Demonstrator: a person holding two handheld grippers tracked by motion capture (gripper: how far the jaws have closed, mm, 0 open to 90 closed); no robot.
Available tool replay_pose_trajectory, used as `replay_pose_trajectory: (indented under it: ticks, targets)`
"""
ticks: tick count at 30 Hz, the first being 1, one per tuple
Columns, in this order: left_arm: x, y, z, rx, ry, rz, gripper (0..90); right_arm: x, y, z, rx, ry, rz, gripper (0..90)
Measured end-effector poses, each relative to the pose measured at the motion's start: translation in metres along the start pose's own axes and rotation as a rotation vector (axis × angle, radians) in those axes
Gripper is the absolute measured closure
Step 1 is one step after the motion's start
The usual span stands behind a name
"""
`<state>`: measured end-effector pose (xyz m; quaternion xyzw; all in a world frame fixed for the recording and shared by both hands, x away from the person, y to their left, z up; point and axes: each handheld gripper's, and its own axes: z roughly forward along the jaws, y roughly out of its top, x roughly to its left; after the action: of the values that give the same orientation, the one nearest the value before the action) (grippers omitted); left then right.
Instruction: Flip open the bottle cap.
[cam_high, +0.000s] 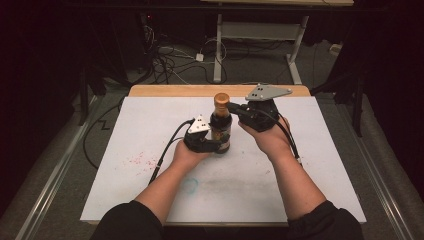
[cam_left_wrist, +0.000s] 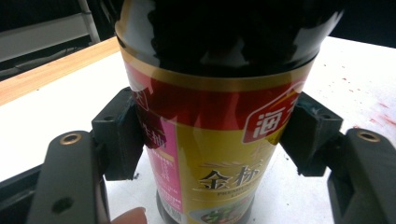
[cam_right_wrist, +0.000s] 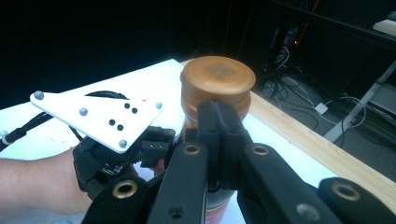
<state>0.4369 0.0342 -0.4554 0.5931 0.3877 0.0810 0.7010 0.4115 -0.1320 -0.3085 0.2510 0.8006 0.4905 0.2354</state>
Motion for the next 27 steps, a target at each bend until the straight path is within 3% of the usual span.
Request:
replay_pose_trajectory:
  ticks: [3,4,5,6,27]
  targets:
    - [-0.0002,-0.0002,0.0,-0.001,-0.001,0.001,29.6,-0.0007,-0.0003,-0.0005,0.001,-0.002,0.003,90.0]
    - [0.0029,0.0002,-0.0035,0.047,-0.011,0.058,29.6,-0.0008,-0.0005,-0.0007,0.0,-0.002,0.002,90.0]
    - [0.0034,0.0002,-0.0039,0.051,-0.012,0.062,29.6,-0.0006,-0.0009,-0.0007,-0.004,-0.002,0.006,90.0]
    - [0.0001,-0.0004,-0.0003,-0.001,-0.003,0.001,29.6,-0.0005,-0.0013,-0.0007,-0.006,0.0,0.006,90.0]
    - [0.0003,-0.0005,-0.0005,-0.002,-0.007,0.002,29.6,-0.0074,0.0003,0.0001,0.011,-0.006,0.011,90.0]
